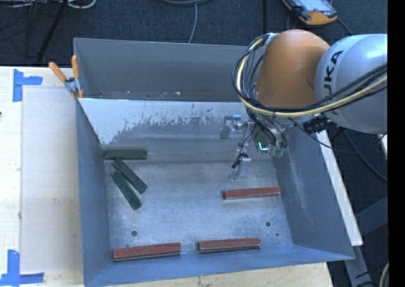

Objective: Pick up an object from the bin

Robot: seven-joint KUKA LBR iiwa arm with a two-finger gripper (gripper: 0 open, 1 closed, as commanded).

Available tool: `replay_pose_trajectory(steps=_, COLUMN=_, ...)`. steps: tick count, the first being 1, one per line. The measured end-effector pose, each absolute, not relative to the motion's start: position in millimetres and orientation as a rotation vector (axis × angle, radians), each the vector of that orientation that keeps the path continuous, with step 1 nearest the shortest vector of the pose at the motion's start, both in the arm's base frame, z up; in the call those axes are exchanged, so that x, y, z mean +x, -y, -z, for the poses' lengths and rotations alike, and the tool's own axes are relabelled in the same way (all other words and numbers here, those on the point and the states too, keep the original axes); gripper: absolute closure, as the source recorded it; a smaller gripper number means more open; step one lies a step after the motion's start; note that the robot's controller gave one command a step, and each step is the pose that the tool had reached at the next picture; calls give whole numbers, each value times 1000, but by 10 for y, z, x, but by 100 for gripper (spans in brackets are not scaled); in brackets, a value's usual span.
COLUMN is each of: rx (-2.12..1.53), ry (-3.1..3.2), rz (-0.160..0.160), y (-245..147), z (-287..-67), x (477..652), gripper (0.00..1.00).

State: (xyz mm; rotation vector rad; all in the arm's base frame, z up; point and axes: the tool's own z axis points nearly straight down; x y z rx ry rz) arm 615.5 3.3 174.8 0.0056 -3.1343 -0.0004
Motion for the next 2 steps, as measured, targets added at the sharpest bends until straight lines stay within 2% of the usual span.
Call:
replay_pose_trajectory(steps=1, rx=6, ry=3141, rz=0, y=-34, z=-1789, x=6172, gripper=0)
replay_pose_trajectory(steps=2, rx=207, ry=3143, rz=1, y=112, z=-1574, x=5906, gripper=0)
